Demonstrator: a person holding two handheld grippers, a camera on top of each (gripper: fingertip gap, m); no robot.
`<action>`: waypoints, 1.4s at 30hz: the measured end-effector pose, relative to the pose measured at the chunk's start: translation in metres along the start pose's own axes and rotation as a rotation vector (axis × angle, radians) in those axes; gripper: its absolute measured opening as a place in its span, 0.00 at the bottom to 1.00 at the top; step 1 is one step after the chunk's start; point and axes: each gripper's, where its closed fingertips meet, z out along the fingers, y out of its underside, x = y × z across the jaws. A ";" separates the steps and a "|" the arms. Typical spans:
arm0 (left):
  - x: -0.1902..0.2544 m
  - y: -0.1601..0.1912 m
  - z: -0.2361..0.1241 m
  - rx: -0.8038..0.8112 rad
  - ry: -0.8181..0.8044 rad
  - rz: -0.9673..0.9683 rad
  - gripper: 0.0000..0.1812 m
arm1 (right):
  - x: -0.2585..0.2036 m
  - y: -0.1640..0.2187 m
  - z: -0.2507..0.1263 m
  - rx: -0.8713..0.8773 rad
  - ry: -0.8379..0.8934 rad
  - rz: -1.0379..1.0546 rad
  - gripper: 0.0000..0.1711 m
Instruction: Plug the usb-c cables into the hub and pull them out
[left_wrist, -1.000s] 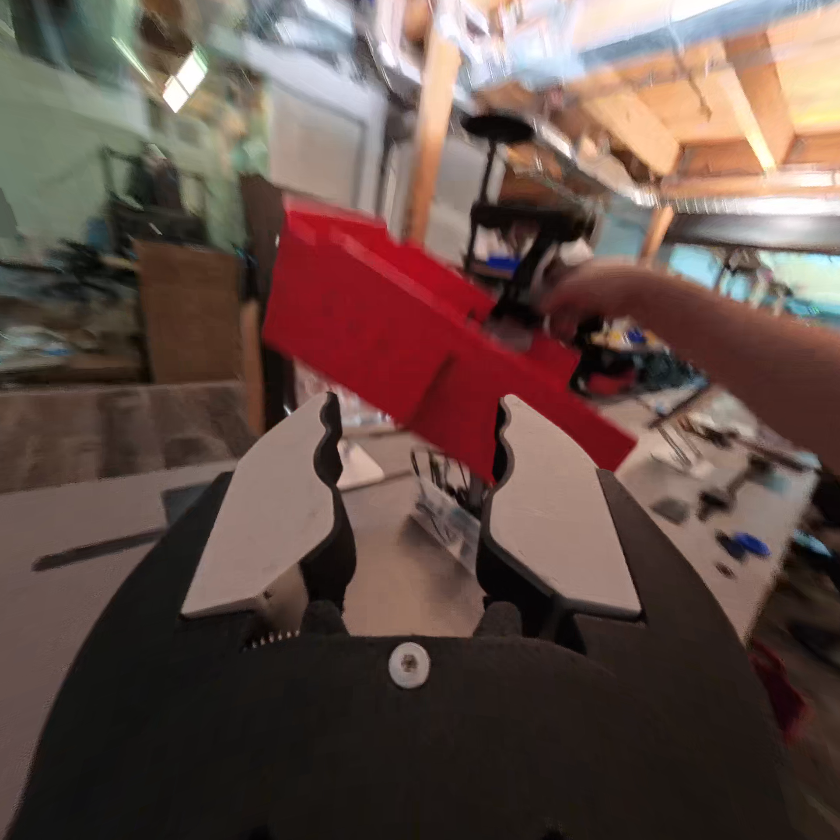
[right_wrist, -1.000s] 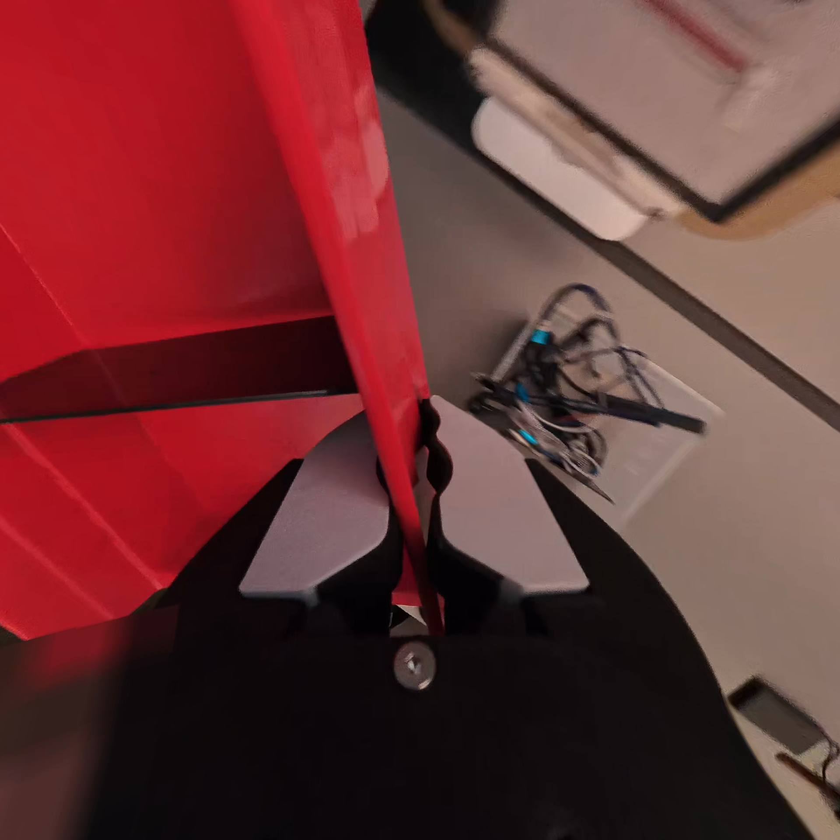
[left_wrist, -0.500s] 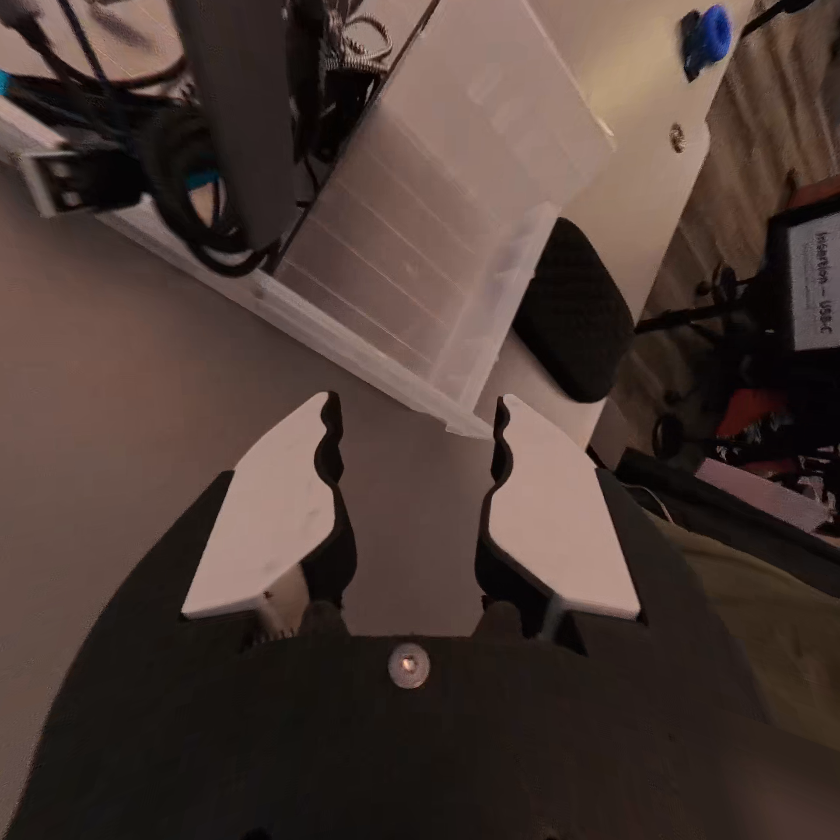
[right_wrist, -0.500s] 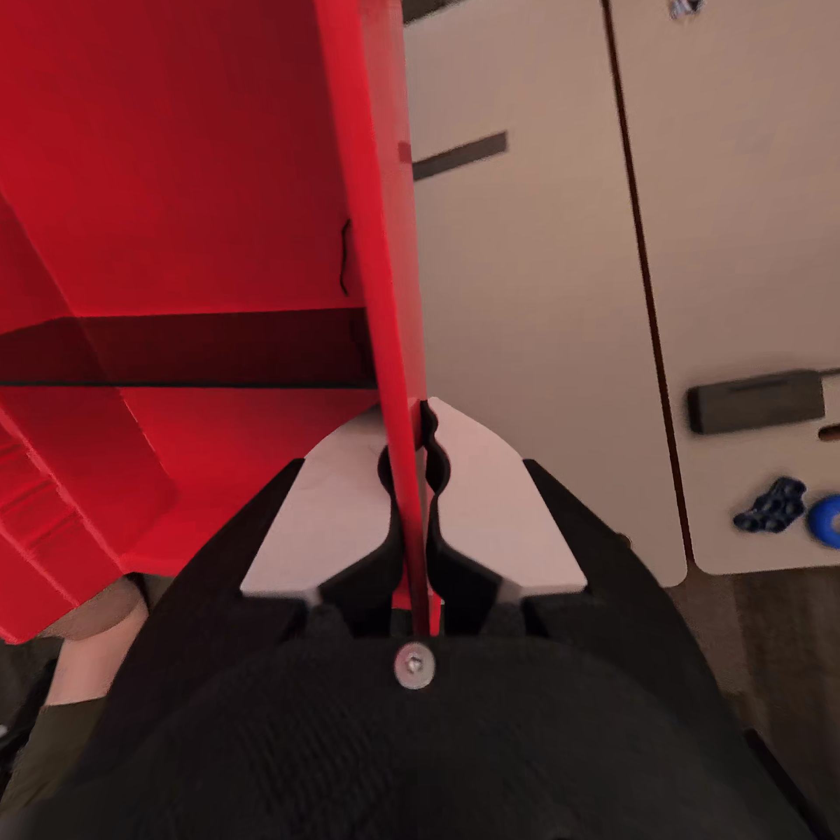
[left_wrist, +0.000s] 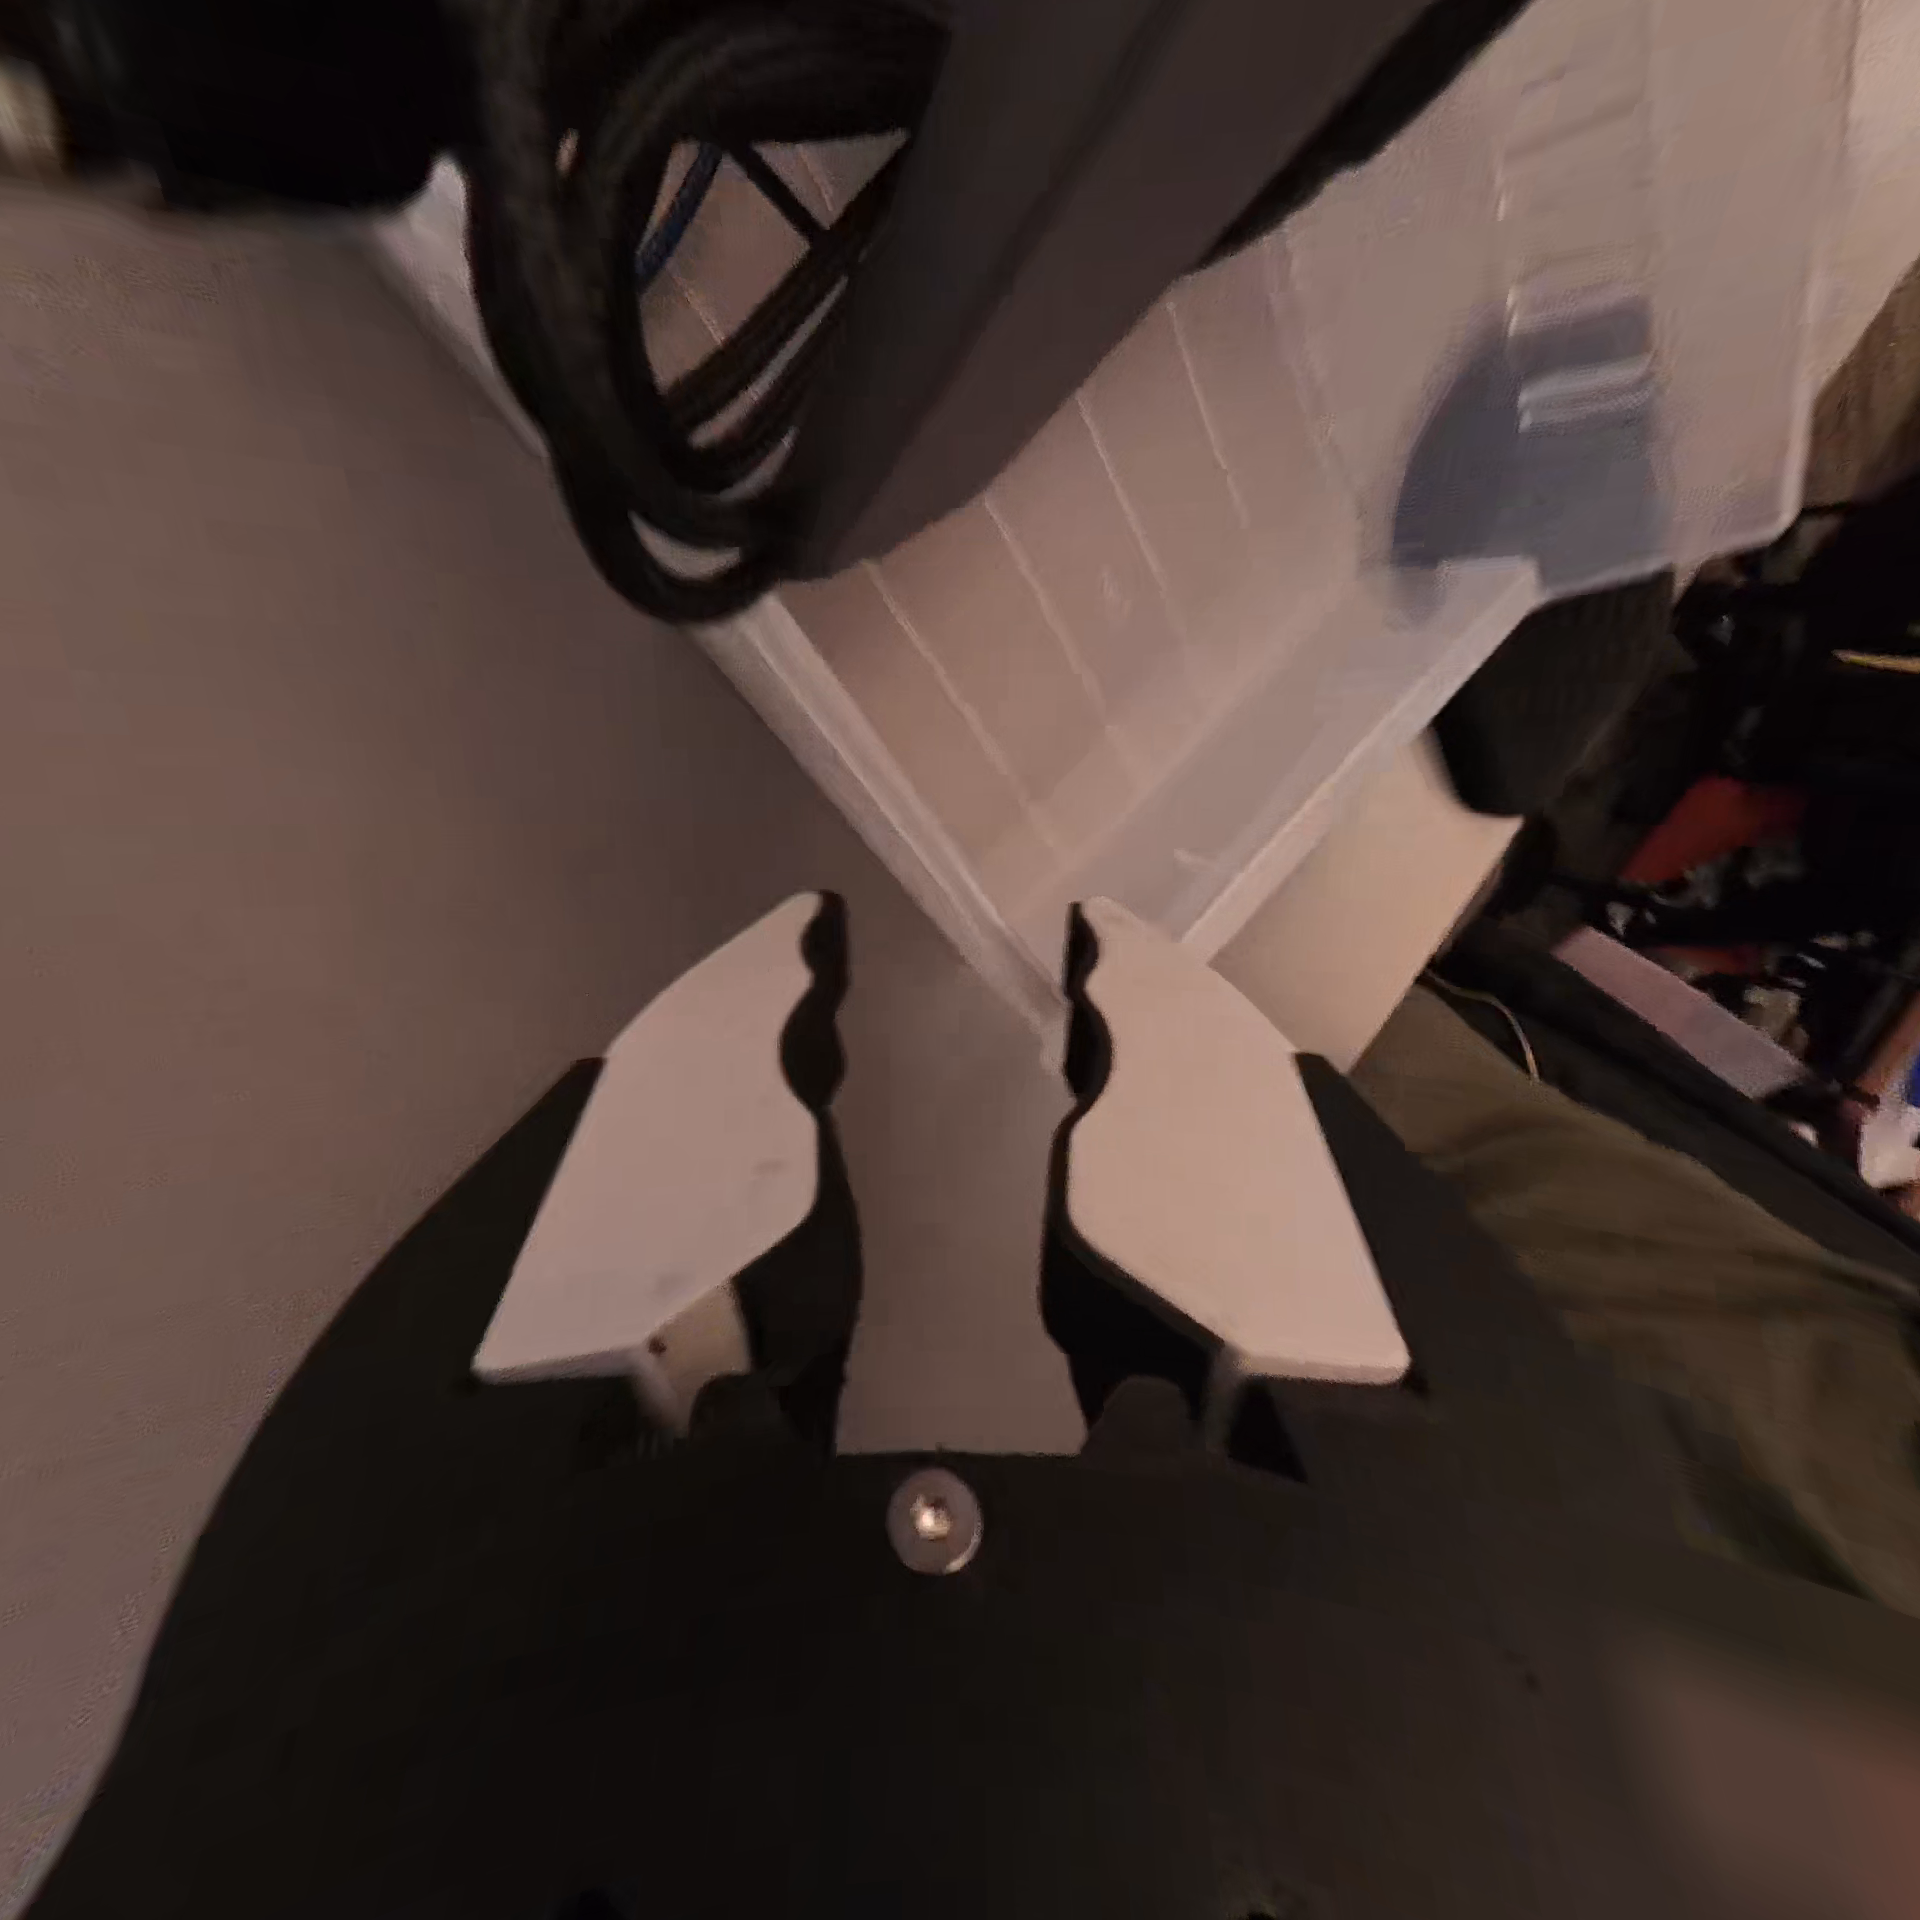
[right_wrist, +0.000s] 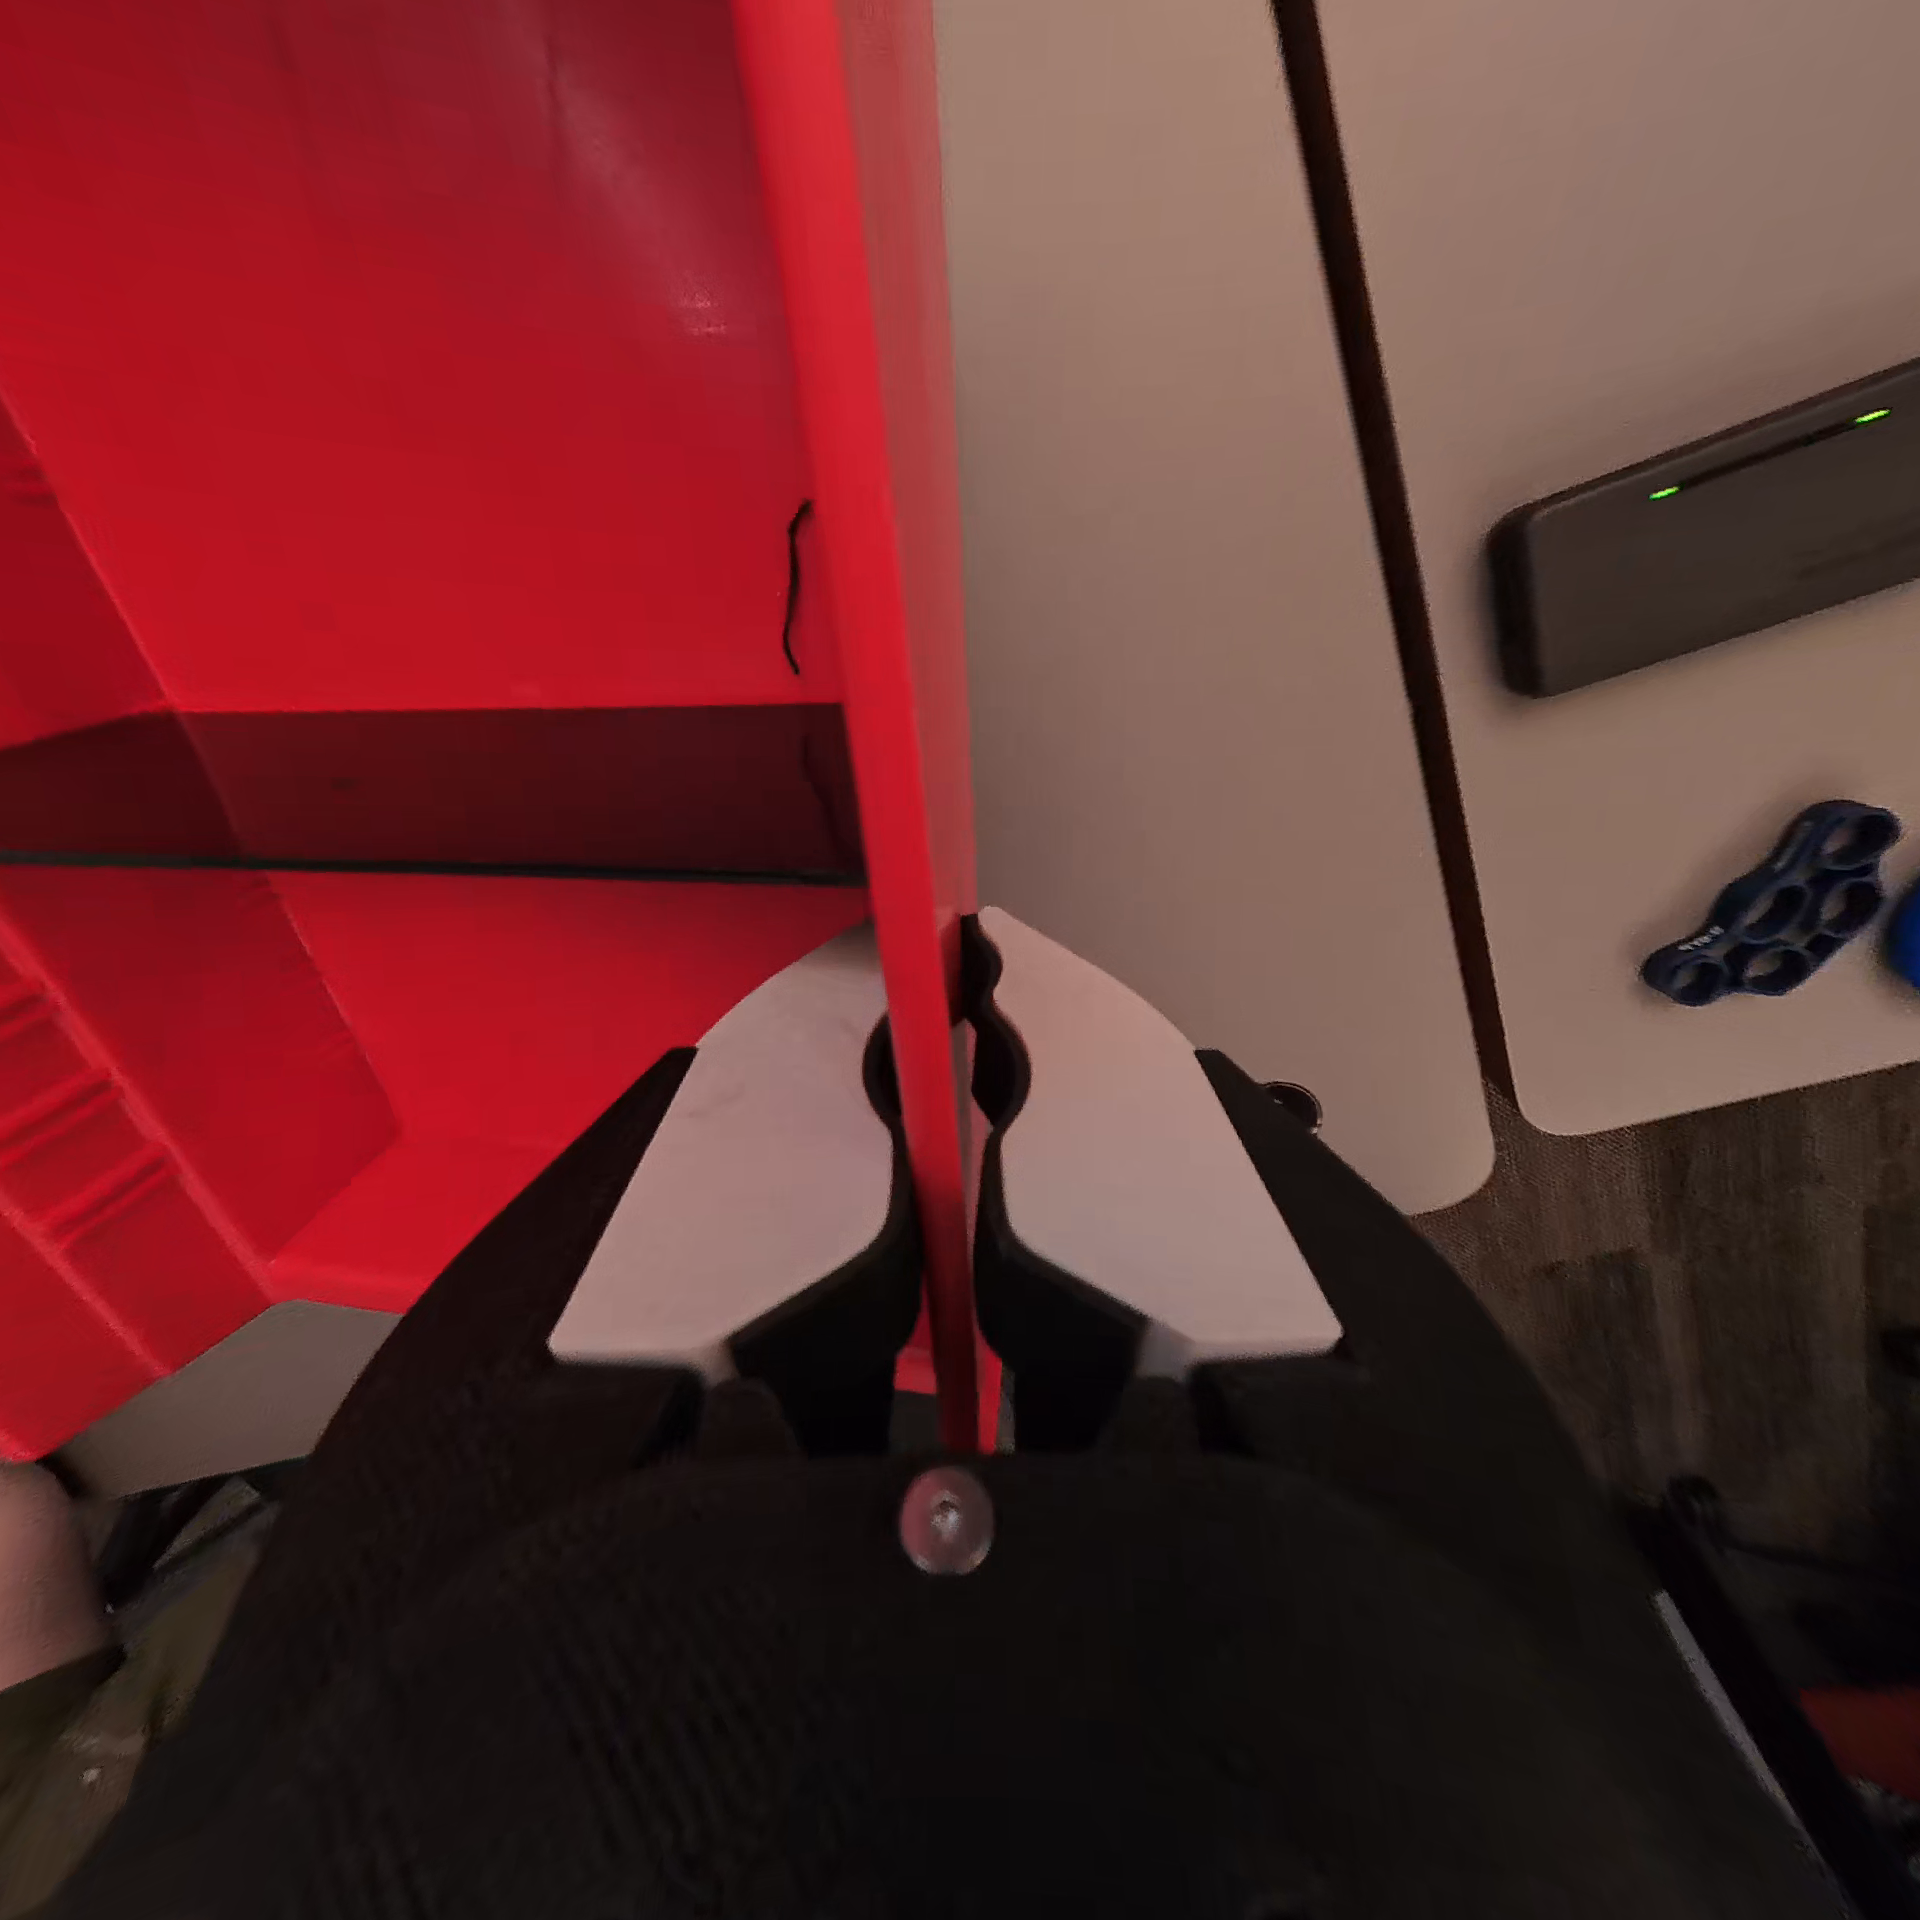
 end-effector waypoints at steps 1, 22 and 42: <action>-0.006 0.006 -0.008 -0.009 0.015 -0.002 0.13 | -0.002 0.003 0.008 -0.016 0.000 -0.011 0.03; -0.206 0.172 -0.167 0.483 0.066 -0.649 0.10 | -0.120 -0.001 0.130 -0.132 -0.121 -0.268 0.02; -0.192 0.246 -0.169 0.450 0.052 -0.808 0.10 | -0.140 -0.002 0.129 -0.143 -0.083 -0.467 0.03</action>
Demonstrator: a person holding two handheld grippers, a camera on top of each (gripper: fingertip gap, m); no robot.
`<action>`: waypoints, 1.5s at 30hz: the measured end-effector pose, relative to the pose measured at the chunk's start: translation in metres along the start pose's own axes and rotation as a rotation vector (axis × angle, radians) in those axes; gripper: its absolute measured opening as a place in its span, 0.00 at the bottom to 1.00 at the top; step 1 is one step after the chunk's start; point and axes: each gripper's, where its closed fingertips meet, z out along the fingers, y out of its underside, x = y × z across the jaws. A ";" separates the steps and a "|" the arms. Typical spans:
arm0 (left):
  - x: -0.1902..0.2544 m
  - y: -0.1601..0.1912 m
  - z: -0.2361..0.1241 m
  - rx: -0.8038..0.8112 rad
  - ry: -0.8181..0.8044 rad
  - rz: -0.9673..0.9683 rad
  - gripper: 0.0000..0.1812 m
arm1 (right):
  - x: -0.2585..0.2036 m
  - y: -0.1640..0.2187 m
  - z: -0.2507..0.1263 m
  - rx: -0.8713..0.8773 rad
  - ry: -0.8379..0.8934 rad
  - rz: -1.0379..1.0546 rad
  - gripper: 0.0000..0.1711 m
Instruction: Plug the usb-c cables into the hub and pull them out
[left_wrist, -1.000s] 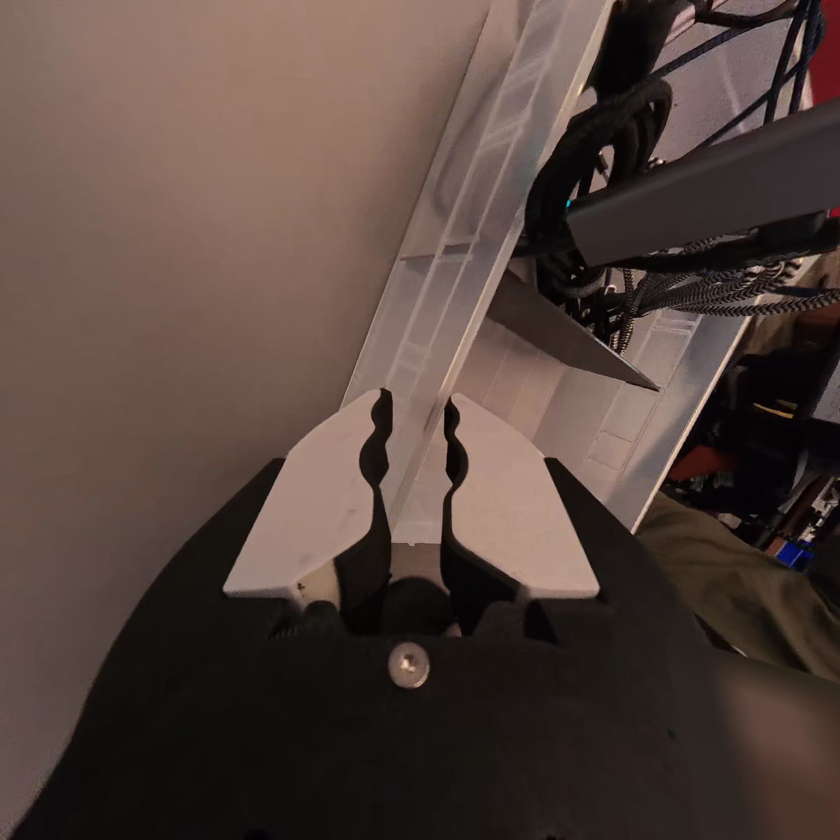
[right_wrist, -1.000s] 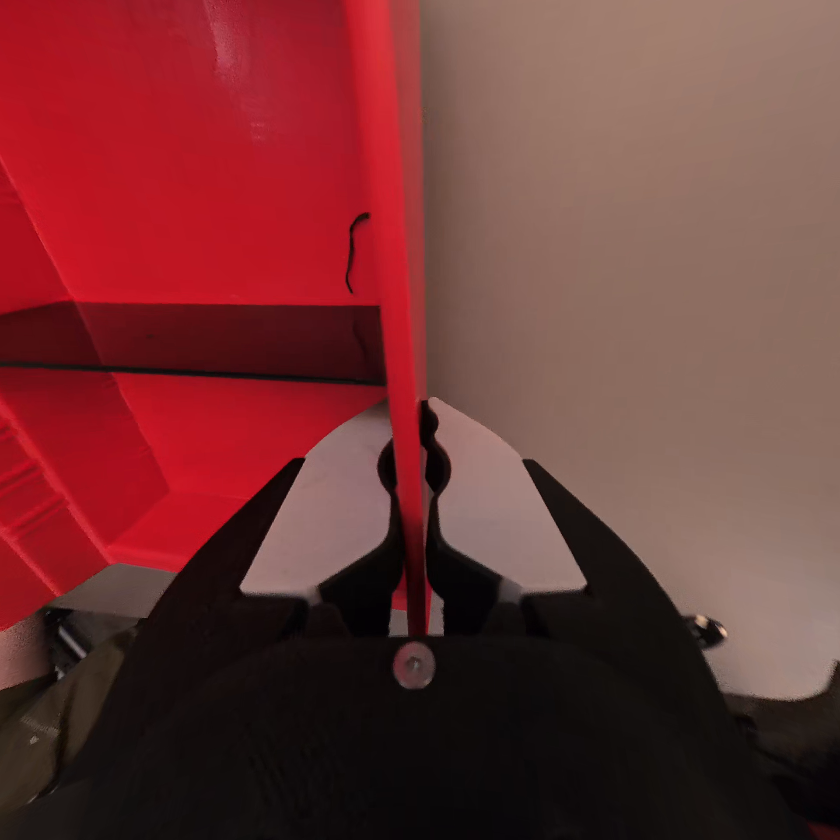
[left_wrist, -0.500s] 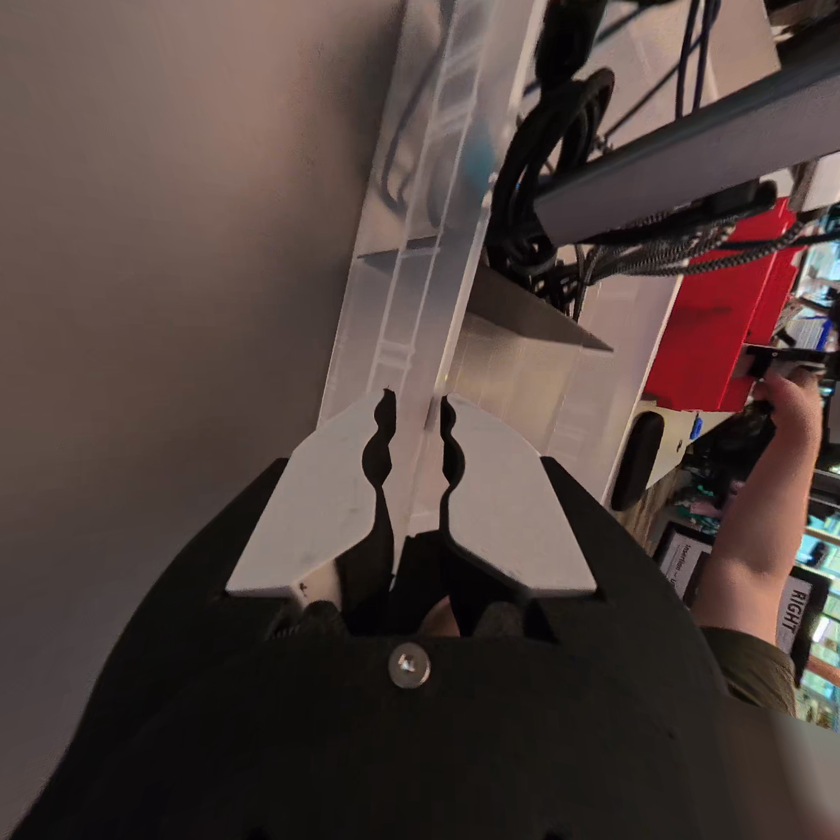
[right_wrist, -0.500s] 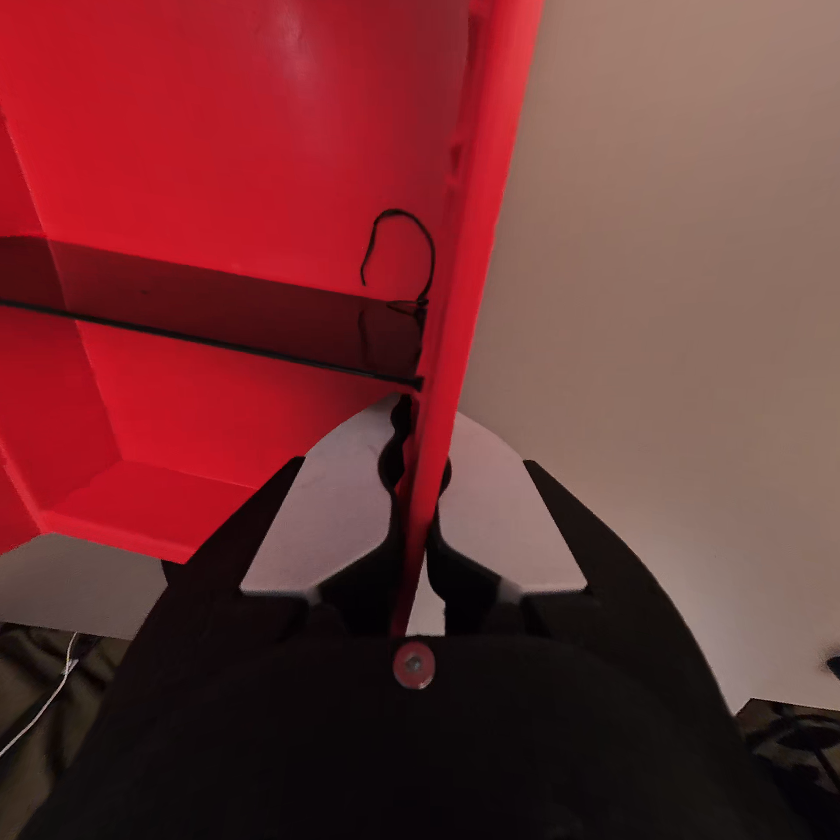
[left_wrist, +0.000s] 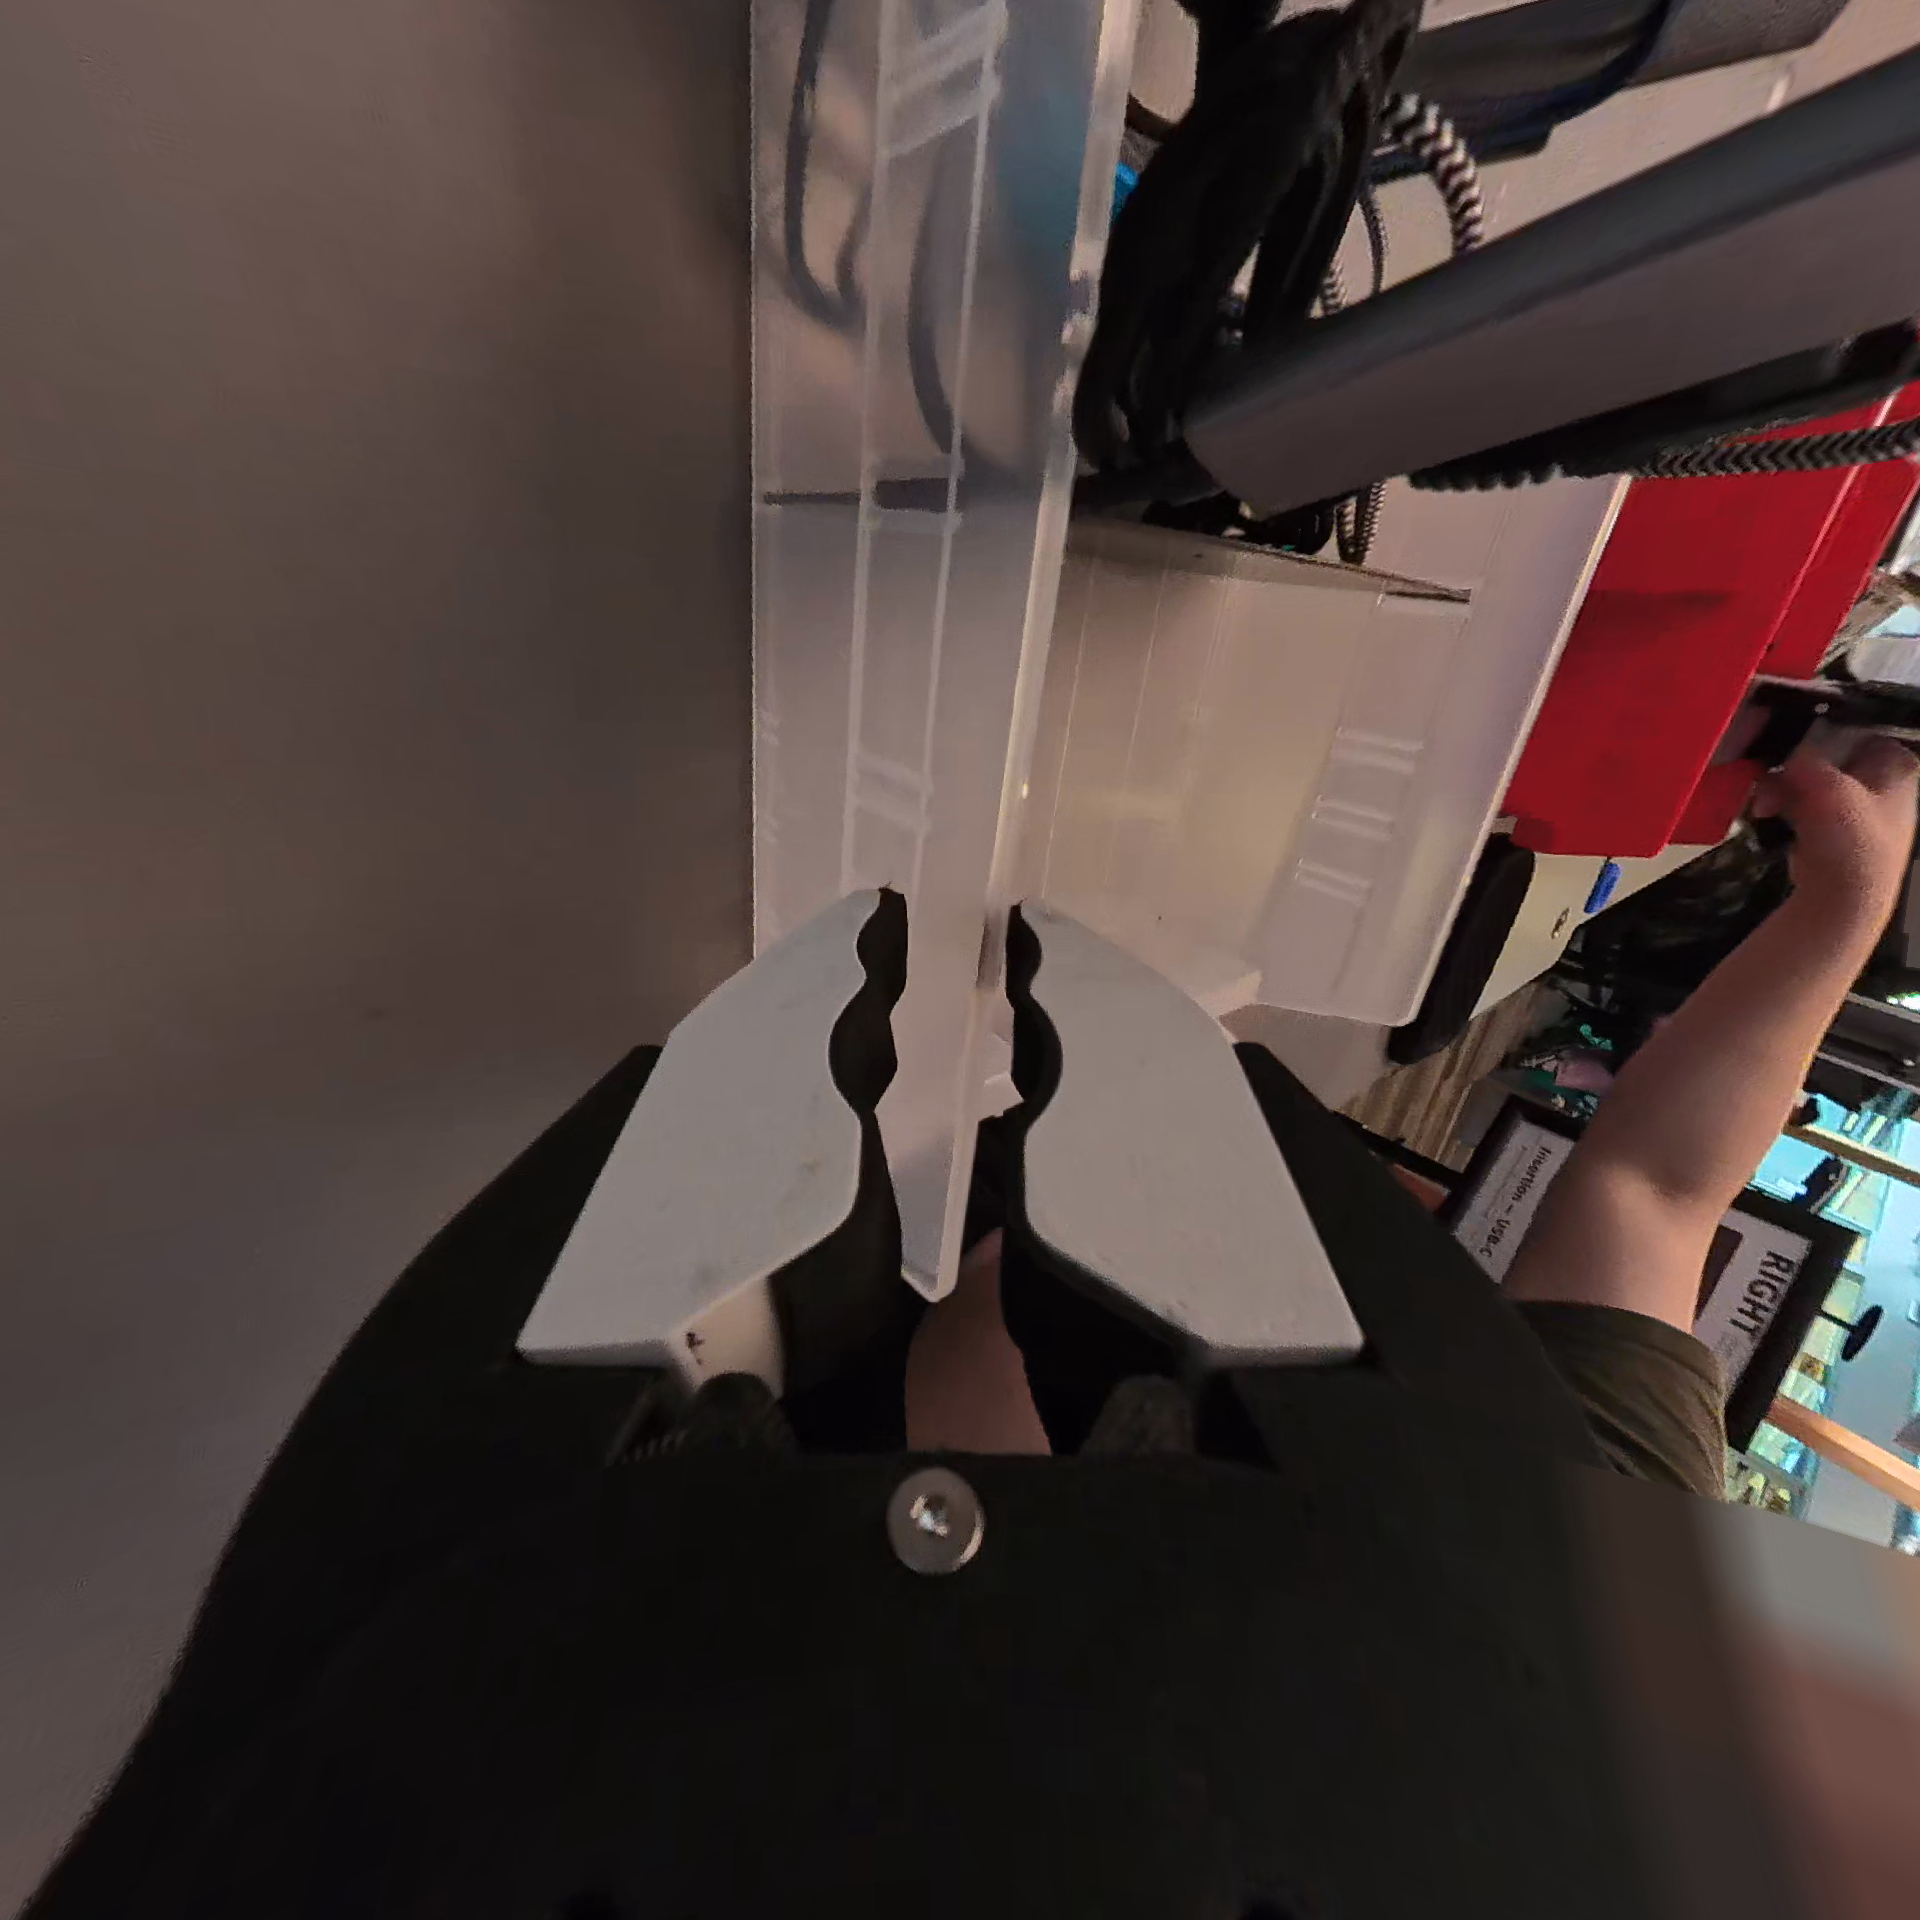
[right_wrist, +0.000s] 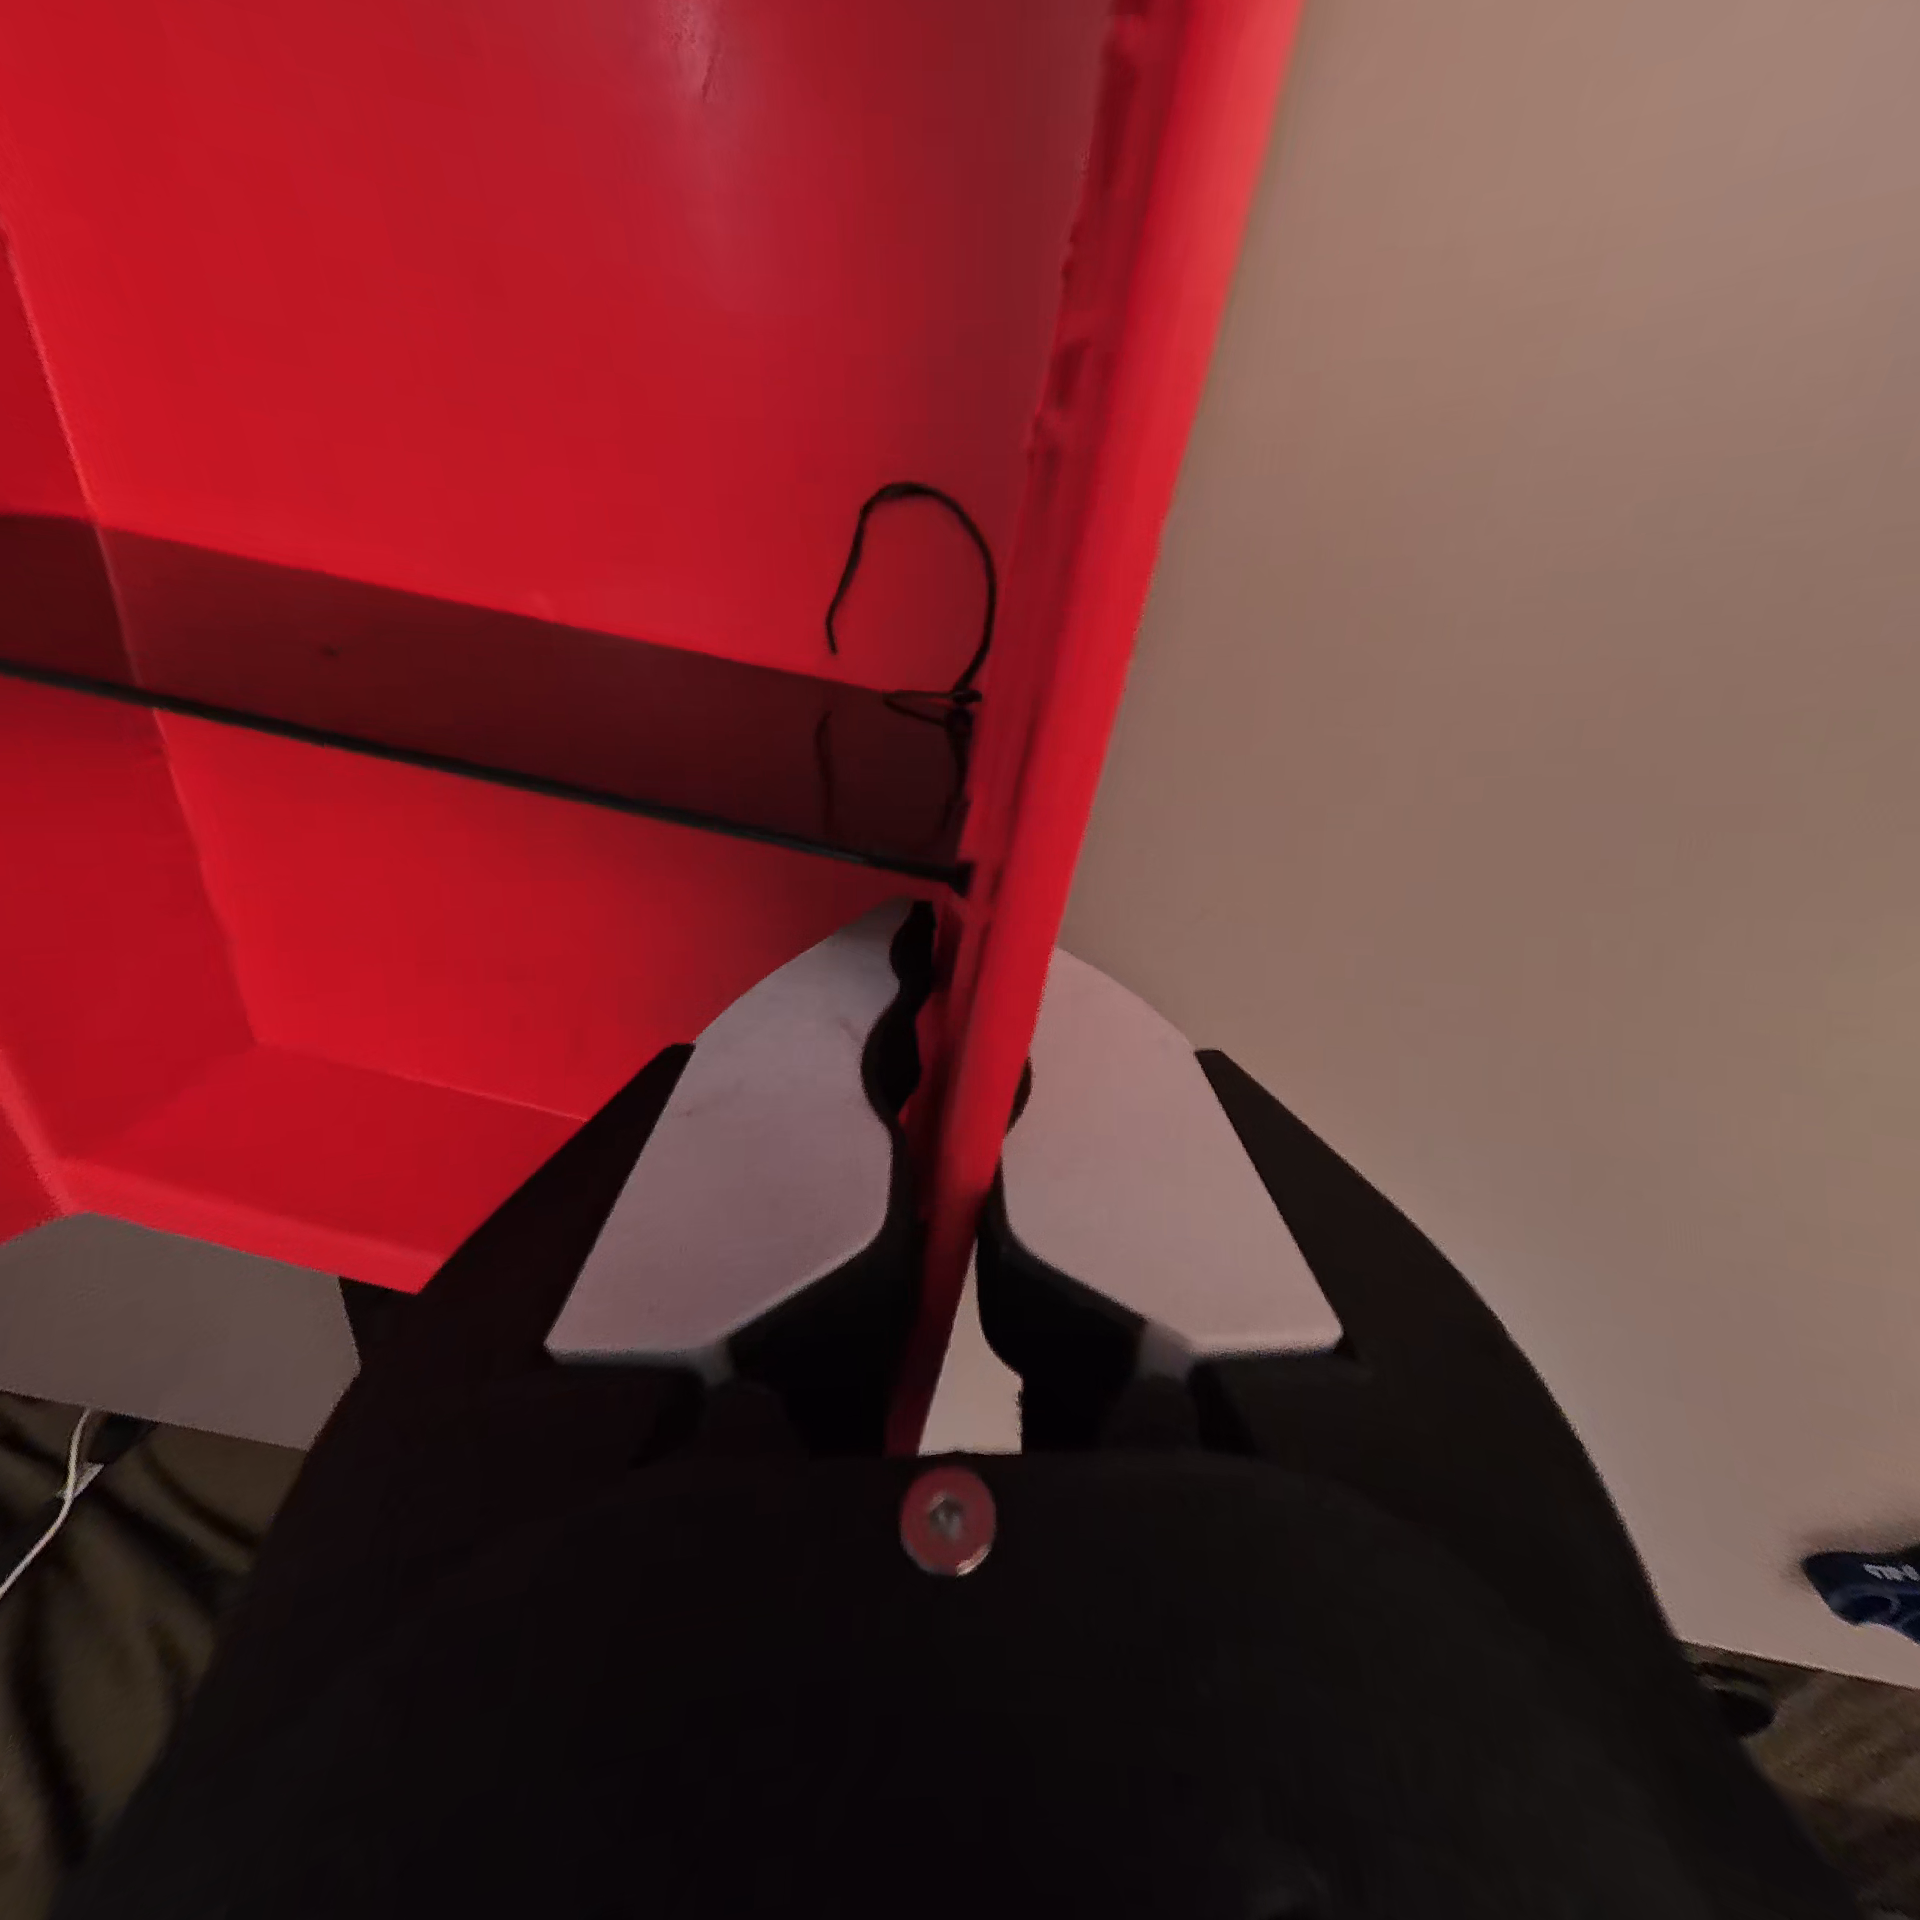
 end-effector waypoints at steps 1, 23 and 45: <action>0.000 0.000 0.000 -0.002 0.012 -0.010 0.10 | 0.001 -0.002 -0.001 -0.002 0.002 0.014 0.03; -0.035 -0.044 -0.017 0.238 0.037 -0.188 0.17 | 0.006 0.015 0.000 -0.026 -0.014 -0.011 0.04; -0.036 -0.052 -0.019 0.313 0.008 -0.226 0.14 | 0.008 0.012 0.003 -0.011 -0.036 0.049 0.03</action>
